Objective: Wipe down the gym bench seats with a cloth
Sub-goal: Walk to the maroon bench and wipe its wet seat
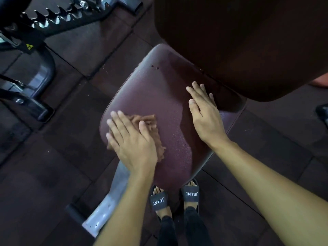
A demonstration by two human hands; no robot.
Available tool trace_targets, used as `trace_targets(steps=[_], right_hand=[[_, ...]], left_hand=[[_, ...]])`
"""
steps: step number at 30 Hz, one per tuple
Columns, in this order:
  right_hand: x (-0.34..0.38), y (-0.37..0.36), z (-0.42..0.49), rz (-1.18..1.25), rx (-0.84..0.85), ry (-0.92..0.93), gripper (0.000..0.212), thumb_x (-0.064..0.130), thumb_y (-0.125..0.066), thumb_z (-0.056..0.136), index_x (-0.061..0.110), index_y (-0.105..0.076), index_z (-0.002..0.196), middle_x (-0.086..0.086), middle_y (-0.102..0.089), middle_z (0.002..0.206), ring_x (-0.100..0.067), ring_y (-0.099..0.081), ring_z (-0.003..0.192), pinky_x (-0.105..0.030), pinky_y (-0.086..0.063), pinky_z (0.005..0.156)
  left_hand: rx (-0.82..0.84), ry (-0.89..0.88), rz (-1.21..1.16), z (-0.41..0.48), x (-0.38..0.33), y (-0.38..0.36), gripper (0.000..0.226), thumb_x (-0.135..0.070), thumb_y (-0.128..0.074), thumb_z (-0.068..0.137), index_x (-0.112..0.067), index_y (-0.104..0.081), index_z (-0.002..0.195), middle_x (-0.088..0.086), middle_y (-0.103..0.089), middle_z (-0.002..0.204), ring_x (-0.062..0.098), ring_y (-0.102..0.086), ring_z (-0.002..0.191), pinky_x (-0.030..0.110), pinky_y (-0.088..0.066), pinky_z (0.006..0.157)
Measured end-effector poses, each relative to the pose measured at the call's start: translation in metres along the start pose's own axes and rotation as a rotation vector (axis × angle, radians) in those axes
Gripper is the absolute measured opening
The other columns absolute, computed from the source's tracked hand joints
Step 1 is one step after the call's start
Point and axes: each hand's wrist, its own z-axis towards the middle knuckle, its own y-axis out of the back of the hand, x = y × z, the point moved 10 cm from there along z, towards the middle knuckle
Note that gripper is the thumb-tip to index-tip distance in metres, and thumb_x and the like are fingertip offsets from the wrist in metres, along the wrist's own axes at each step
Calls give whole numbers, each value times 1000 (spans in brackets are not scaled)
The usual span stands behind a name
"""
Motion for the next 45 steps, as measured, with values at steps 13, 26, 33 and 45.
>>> trace_targets(steps=[13, 26, 33, 45], right_hand=[[-10, 37, -11, 471, -48, -213, 37, 29, -39, 106, 23, -55, 139, 10, -57, 140, 6, -48, 130, -23, -35, 115], [31, -61, -41, -654, 82, 213, 62, 58, -29, 99, 34, -21, 156, 2, -12, 166, -21, -8, 154, -46, -9, 123], [44, -54, 76, -679, 38, 116, 63, 57, -28, 100, 33, -16, 156, 1, -9, 167, -22, -4, 154, -46, -1, 123], [30, -48, -8, -700, 74, 289, 58, 58, -32, 99, 36, -31, 152, 7, -23, 163, -17, -15, 152, -41, -12, 124]], left_hand=[[77, -420, -20, -43, -127, -23, 66, -46, -21, 103, -5, -15, 155, 11, -7, 164, 24, -4, 152, 47, -14, 122], [-11, -317, -31, 33, -9, -3, 63, -44, -19, 102, -11, -15, 156, 4, -10, 164, 19, -4, 152, 41, -3, 124], [-26, -317, -3, 32, -12, -4, 63, -43, -16, 102, -11, -15, 156, 4, -10, 164, 20, -5, 151, 44, -5, 123], [-22, -323, -9, 32, -10, -5, 62, -42, -20, 102, -10, -17, 155, 5, -13, 163, 21, -8, 151, 45, -8, 123]])
